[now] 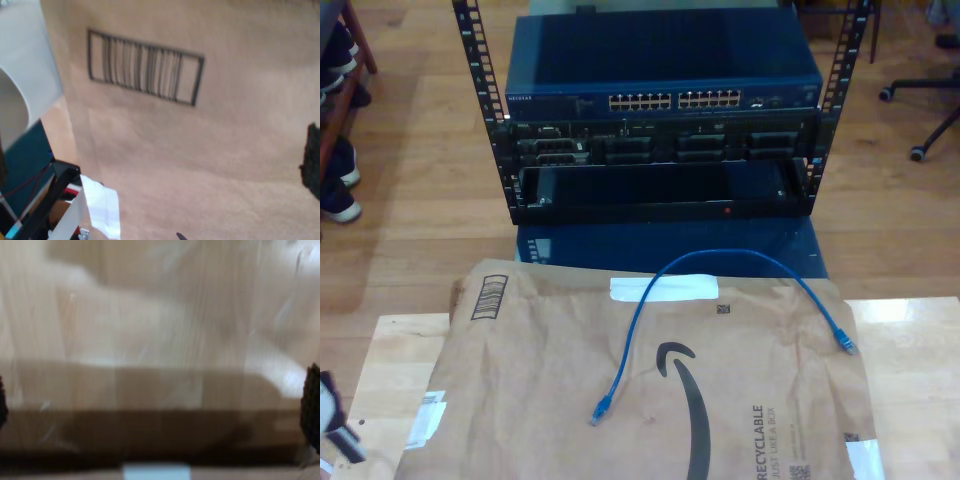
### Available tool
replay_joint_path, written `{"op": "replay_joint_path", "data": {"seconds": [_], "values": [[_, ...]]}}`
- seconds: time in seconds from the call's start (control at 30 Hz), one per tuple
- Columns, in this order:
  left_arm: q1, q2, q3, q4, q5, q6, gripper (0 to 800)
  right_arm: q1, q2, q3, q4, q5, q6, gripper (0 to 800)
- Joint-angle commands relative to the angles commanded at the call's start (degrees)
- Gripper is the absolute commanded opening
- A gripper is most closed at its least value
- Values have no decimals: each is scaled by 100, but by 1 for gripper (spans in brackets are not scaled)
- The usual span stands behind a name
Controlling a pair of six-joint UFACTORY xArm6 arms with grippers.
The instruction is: Grab the cable and plug it in
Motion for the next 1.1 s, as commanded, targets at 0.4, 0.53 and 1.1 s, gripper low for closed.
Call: {"op": "replay_joint_path", "data": {"seconds": [0.4, 0.53, 1.1], "values": [[-888, 378, -62, -404, -369, -870, 798, 4105, 1459, -1099, 211, -308, 1653, 796], [-905, 413, -70, -404, -387, -897, 798, 4738, 1793, -1213, 220, -1081, 1618, 794], [-1143, 651, -193, -404, -475, -1046, 798, 5389, 3569, -2013, 220, -2066, 536, 794]]}}
